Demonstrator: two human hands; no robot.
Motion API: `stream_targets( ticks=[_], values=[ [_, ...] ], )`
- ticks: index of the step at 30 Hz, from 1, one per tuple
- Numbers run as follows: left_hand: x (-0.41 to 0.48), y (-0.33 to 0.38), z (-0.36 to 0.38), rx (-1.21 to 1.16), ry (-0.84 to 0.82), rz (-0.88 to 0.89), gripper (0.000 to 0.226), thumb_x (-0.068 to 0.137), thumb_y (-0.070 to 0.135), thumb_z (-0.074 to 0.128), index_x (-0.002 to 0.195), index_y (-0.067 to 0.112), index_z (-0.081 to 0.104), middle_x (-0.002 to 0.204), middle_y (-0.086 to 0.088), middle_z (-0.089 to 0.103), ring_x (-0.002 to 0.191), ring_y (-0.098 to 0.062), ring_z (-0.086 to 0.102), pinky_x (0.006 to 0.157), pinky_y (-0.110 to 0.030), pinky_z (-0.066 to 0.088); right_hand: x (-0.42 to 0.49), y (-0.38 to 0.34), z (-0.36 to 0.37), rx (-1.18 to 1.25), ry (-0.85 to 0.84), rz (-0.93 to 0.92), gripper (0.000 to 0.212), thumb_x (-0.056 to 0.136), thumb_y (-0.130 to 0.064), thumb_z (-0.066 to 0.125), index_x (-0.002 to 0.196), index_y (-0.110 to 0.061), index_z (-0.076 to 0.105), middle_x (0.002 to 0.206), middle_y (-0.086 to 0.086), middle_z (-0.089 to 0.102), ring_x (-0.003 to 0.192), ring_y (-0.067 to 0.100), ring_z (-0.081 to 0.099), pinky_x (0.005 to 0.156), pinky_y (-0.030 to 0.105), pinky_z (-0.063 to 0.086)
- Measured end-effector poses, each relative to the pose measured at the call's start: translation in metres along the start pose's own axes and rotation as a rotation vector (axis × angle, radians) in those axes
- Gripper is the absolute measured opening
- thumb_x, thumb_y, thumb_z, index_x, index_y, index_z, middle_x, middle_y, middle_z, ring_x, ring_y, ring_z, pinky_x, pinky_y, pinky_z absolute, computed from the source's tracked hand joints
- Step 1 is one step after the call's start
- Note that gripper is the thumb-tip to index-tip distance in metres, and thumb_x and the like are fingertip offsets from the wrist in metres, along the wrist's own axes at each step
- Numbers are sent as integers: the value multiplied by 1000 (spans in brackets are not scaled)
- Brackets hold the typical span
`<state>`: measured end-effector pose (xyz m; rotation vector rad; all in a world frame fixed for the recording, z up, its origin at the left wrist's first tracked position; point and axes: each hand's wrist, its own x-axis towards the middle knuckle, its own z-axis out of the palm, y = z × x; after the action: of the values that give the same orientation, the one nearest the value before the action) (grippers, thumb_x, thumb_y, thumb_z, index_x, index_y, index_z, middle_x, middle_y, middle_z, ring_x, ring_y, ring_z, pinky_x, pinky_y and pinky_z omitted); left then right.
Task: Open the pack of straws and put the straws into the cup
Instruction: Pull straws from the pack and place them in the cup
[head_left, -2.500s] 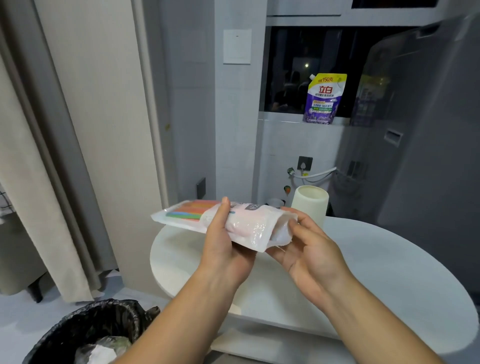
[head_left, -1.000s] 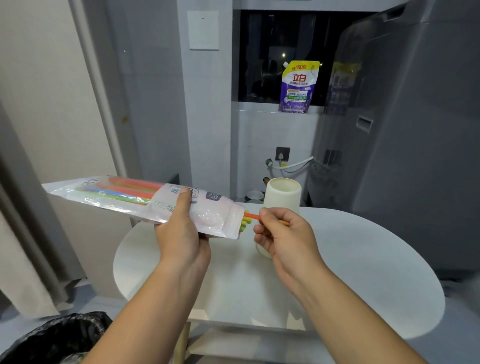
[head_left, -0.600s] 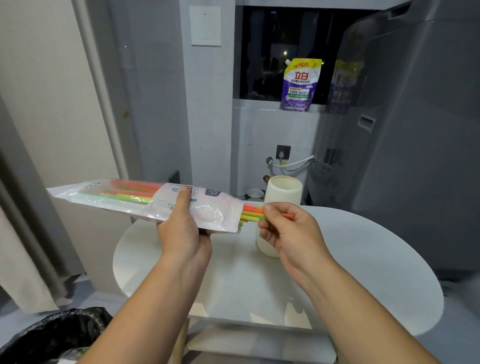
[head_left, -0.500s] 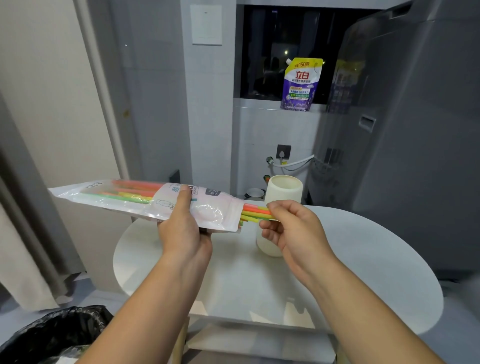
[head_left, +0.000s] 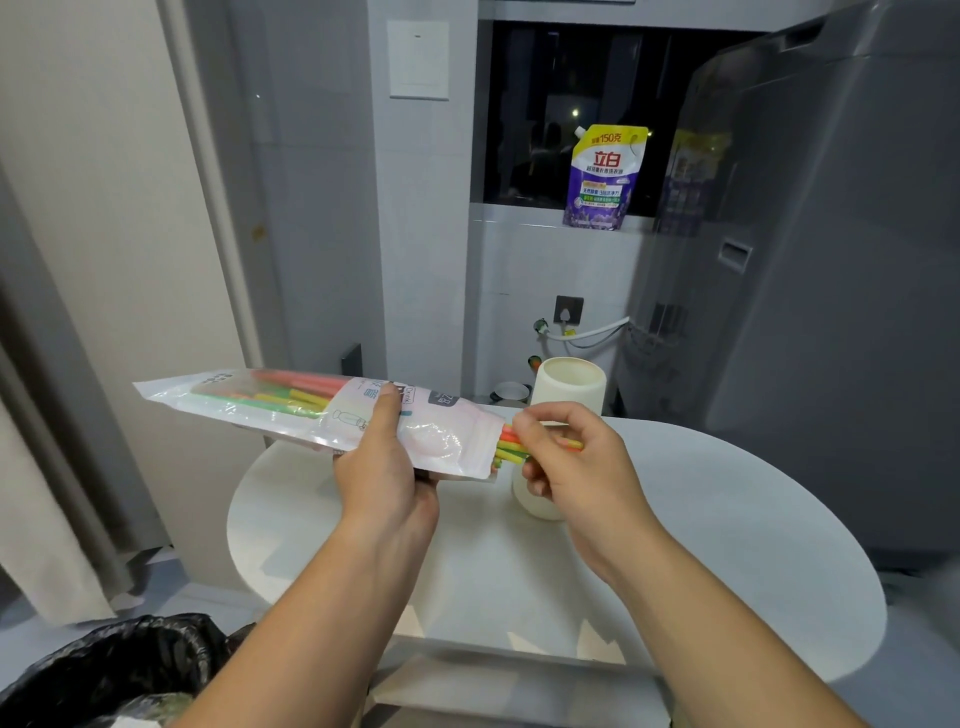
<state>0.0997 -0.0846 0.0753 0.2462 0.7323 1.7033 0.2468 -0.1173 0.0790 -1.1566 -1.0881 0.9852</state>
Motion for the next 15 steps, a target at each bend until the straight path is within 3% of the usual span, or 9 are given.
stream_targets(
  ticks=[4,9,12,15],
  values=[
    [4,4,-3,-8,19,0,28,96,21,78,122,21,67,125,-6,80,100,-24,80,86,-53,66,1,-1,-2,-21,45,-17,7,90,-15,70,83,-14,70,57,-3,59,51,9,53,49,20,44],
    [6,3,-4,-8,18,-15,26,96,21,78,120,22,67,120,-4,81,85,-19,81,68,-45,68,-1,-6,0,206,75,19,10,86,-17,77,86,-11,69,65,2,65,54,12,57,53,23,50],
    [3,-1,-2,-10,15,-28,39,97,21,77,134,19,64,126,-7,79,104,-24,80,84,-49,67,-4,-4,6,268,72,68,13,84,-18,79,87,-8,70,62,1,65,53,12,56,52,22,50],
    [4,0,-3,-19,25,-39,44,98,21,76,140,18,62,128,-7,78,111,-26,78,77,-46,68,-4,-7,5,202,66,73,11,84,-16,79,83,-9,70,57,1,62,50,11,54,49,21,48]
  ],
)
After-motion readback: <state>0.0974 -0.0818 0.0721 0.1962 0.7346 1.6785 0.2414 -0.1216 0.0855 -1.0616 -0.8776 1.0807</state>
